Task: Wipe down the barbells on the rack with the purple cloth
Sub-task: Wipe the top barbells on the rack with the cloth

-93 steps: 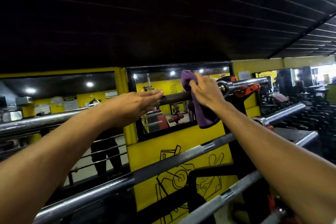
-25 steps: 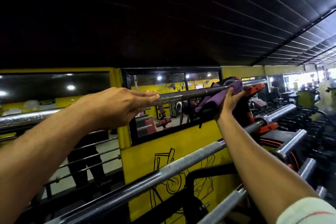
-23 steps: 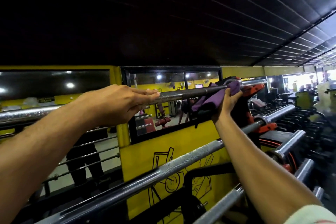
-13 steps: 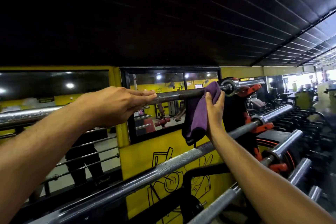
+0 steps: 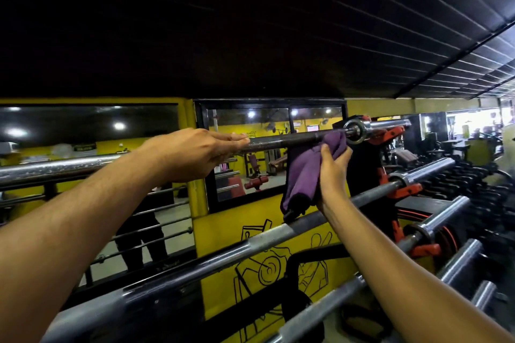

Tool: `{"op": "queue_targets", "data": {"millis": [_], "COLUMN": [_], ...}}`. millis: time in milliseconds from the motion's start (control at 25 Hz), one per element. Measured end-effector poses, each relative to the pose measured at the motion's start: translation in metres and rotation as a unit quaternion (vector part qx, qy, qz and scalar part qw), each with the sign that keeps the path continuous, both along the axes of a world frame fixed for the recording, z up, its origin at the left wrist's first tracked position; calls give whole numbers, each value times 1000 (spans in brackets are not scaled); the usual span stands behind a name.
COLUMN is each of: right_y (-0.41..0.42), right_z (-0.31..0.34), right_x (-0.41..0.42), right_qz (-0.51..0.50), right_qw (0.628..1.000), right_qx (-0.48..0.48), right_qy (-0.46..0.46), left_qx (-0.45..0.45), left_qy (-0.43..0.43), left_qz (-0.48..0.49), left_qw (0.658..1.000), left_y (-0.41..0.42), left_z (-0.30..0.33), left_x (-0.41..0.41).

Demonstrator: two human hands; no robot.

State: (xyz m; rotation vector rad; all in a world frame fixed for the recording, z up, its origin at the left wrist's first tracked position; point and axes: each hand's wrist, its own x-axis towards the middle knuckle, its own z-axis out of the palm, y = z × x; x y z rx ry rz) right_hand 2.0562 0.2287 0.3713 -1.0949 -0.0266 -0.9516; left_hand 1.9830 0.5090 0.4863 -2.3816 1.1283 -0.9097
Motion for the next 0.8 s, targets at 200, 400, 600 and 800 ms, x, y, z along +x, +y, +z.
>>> {"op": "queue_targets", "data": {"millis": [200, 400, 600, 800], "right_y": [29, 120, 77, 87], "right_z": [34, 26, 26, 26], "right_x": [-15, -29, -4, -15], "right_qz": [18, 61, -18, -12], "right_qw": [995, 997, 1000, 1000], "right_qx": [97, 53, 19, 13], "right_qy": [29, -8, 17, 3], "left_qx": [-17, -71, -96, -102], "left_qy": [-3, 4, -1, 1], "left_qz": [16, -3, -26, -3], "left_qw": [1000, 997, 995, 995], "left_y": [10, 71, 70, 68], "left_z": [5, 4, 1, 0], "left_x": [-15, -31, -34, -33]}}
